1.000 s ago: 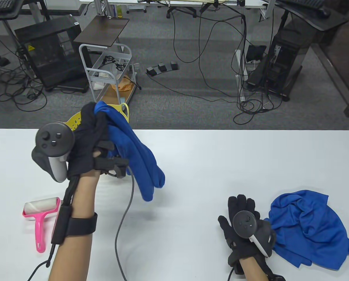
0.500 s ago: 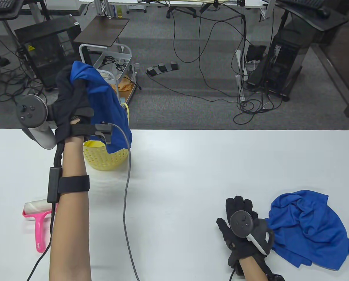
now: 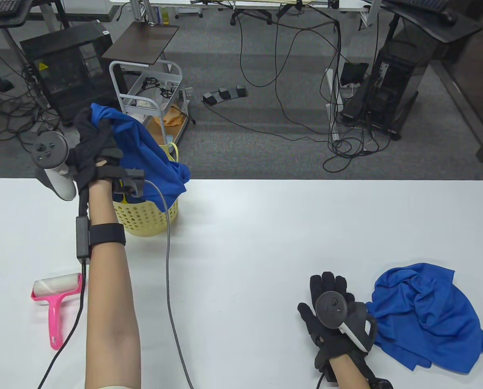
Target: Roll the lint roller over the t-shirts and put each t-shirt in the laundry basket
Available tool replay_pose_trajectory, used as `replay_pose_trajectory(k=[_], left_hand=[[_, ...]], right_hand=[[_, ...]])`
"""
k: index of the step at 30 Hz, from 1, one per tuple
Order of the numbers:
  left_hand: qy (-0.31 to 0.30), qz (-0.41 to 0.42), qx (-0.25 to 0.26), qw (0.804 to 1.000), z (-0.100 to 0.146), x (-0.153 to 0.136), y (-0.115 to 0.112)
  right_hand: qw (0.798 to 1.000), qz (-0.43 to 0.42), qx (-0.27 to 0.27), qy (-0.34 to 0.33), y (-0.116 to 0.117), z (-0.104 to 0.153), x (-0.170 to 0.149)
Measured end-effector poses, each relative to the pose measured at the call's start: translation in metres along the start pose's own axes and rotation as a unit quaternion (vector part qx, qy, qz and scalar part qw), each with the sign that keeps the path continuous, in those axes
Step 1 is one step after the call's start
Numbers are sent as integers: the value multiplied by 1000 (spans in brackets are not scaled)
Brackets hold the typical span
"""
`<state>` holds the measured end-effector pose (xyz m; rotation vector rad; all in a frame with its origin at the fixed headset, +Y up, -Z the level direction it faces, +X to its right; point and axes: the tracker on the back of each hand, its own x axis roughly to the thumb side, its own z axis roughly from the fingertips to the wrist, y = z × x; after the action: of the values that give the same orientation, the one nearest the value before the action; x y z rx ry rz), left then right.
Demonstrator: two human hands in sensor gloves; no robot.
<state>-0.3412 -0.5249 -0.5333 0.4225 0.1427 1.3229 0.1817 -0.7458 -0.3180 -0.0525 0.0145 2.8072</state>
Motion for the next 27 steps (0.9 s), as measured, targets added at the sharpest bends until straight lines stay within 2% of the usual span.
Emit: replay_pose_trajectory(k=[4,6,8,9,10,12,14,18,20,21,23,24,27], left_hand=[[87,-86,-8,993,-5,-29,-3],[159,-175,-41,971,-6,-40,-6],[209,-254,-92,940,-5,-46,-9],[202,-287,-98,931,-3,-45,-10],[186,-303,-88,930,-2,-44,-10],[130,-319,-68,936,3,-35,-11],[104,-319,-70,939,10,-28,-12],[9,-337,-73,939,46,-6,-20],[-62,-343,-82,934,73,2,-26],[-111,-338,-83,931,95,5,-30],[-154,-339,-77,925,131,5,-35],[-174,-345,-82,919,153,3,-38],[-184,-368,-97,906,205,-9,-45]], right_hand=[[1000,0,3,4,1,0,-1],[1000,0,4,7,0,0,-1],[1000,0,3,8,0,0,-1],[1000,1,1,9,0,0,-2],[1000,3,1,9,0,0,-1],[1000,4,-2,8,-1,1,-1],[1000,3,-5,5,-3,2,0],[1000,1,-15,-2,-6,3,2],[1000,0,-21,-8,-7,4,4],[1000,0,-23,-11,-8,5,5],[999,-1,-30,-18,-9,6,7],[999,-1,-32,-21,-9,7,8],[999,2,-35,-29,-8,7,12]])
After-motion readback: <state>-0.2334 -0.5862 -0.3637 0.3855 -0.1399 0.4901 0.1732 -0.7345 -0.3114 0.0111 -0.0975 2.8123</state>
